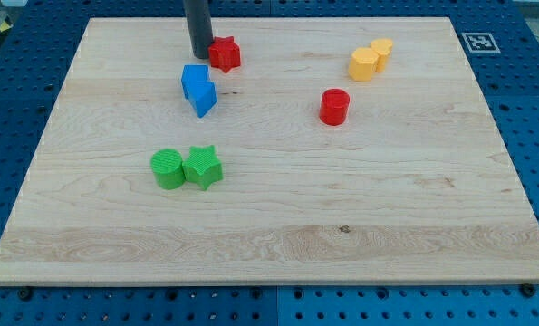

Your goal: Drag the red star into the red circle

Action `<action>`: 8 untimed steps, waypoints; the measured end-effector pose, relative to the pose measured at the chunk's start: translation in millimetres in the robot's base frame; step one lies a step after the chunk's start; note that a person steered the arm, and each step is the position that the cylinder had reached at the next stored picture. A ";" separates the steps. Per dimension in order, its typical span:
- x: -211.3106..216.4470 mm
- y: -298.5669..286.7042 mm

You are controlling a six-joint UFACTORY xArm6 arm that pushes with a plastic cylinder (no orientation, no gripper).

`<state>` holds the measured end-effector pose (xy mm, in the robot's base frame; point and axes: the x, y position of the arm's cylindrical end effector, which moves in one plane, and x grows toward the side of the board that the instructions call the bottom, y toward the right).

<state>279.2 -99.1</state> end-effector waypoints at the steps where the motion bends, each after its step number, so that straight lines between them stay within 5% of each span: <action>1: 2.1 12.3; 8: 14.1 67.8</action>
<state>293.3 -31.3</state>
